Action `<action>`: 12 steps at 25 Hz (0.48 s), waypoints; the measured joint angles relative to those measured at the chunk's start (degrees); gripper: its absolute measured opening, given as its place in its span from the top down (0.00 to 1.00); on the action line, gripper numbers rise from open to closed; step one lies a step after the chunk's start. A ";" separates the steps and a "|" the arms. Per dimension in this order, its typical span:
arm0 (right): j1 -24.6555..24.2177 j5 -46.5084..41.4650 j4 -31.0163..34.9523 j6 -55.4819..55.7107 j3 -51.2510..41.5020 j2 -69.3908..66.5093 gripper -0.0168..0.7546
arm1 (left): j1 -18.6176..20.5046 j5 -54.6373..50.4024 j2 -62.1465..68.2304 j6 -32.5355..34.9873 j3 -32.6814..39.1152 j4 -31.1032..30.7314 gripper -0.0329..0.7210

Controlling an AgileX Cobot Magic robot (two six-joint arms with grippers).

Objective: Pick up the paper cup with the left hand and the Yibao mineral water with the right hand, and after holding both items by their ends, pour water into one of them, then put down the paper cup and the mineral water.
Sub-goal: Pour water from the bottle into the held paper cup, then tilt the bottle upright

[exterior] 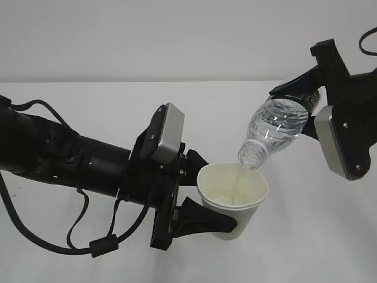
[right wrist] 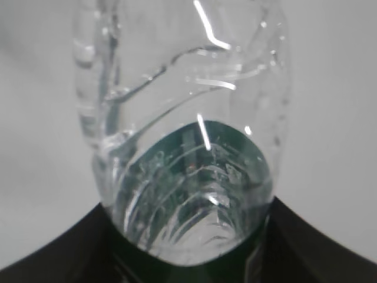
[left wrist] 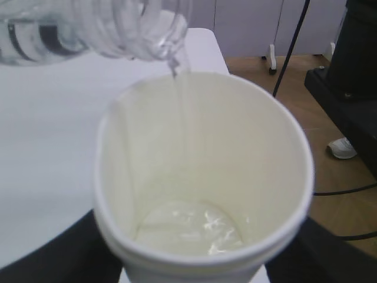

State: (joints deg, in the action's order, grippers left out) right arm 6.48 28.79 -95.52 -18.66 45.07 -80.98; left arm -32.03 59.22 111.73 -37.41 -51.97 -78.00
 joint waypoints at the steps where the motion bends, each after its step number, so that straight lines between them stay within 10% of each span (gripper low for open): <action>1: 0.00 0.00 0.00 0.00 0.00 0.00 0.41 | 0.00 0.00 0.00 0.00 0.00 0.00 0.34; 12: 0.00 0.00 0.00 0.00 0.00 0.00 0.41 | 0.00 0.00 0.00 0.00 0.00 0.00 0.34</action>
State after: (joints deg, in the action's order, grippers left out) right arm 6.48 28.79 -95.52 -18.66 45.07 -80.98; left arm -32.03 59.22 111.73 -37.41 -51.97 -78.00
